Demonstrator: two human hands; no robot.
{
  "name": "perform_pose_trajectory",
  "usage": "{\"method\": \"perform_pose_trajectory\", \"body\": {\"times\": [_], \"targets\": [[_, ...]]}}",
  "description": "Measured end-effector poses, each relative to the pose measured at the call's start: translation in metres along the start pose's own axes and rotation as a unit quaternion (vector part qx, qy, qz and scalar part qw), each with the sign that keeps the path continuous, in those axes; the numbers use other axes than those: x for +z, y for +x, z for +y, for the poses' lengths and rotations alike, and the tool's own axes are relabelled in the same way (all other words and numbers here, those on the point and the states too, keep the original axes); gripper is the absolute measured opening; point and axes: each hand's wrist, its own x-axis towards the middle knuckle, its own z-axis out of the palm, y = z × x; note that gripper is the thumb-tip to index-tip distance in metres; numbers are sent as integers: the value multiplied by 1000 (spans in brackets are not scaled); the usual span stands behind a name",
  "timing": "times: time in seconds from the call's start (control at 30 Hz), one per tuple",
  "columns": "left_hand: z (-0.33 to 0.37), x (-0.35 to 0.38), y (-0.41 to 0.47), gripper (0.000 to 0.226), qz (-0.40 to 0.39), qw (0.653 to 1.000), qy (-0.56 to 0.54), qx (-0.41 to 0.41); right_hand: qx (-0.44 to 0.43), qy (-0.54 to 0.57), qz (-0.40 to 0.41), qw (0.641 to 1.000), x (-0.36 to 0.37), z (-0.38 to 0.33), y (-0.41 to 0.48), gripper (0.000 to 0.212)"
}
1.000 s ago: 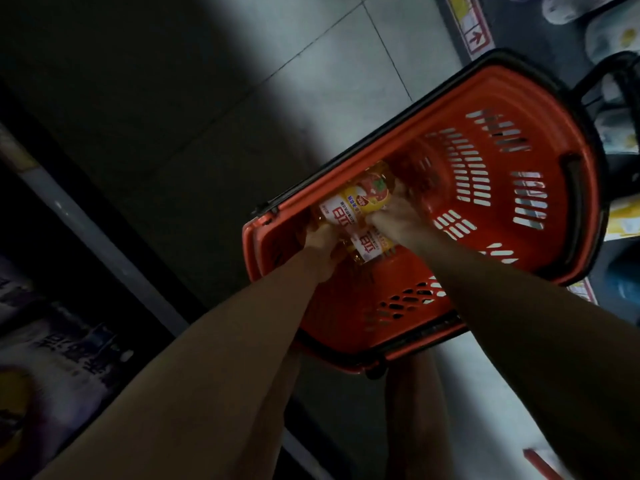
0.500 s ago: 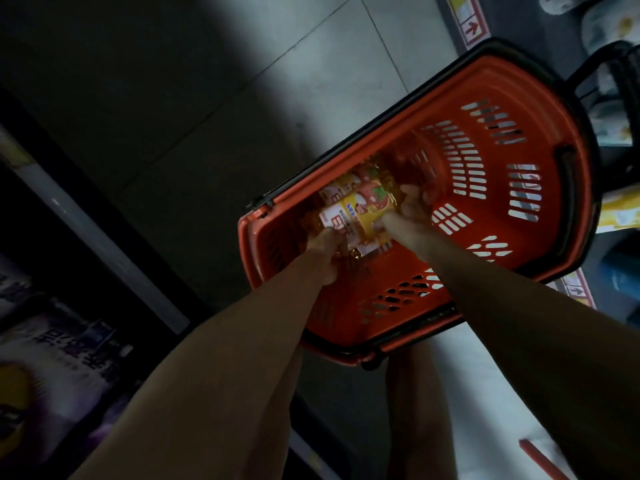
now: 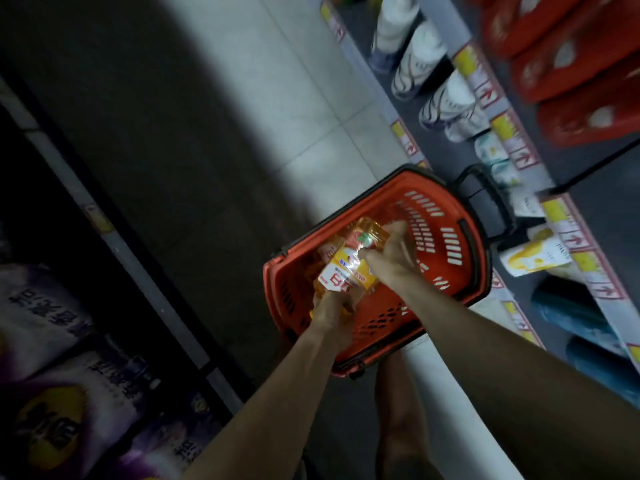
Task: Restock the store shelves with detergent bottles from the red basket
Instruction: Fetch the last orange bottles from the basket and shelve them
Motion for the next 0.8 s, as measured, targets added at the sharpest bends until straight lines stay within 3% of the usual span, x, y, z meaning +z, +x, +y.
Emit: {"method": "perform_pose_trajectory", "body": {"times": [0.13,0.27,0.4,0.57,0.67,0.73,0.8], "targets": [[26,21,-104,88,-19,998,21,54,-18,20,3,1000,-49,-24,-43,61],[53,31,-220,72,-96,988,64,100,-45,37,16,998,-93,-49,-99,65],[81,22,-296,73,-78,981,102,143,-73,46,-12,996,-135,-75,-156,70],[125,13,-370,70,-92,943,187,260,-107,102,-63,987,-174,-95,-211,111],[160,10,-408,72,-97,920,229,302,-110,120,-87,983,-184,-106,-240,97],[178,10,-435,54,-103,902,270,320,-127,143,-84,978,-188,-118,-258,89],[191,9,-454,50,-94,871,323,357,-141,162,-91,972,-194,-130,-273,88]]}}
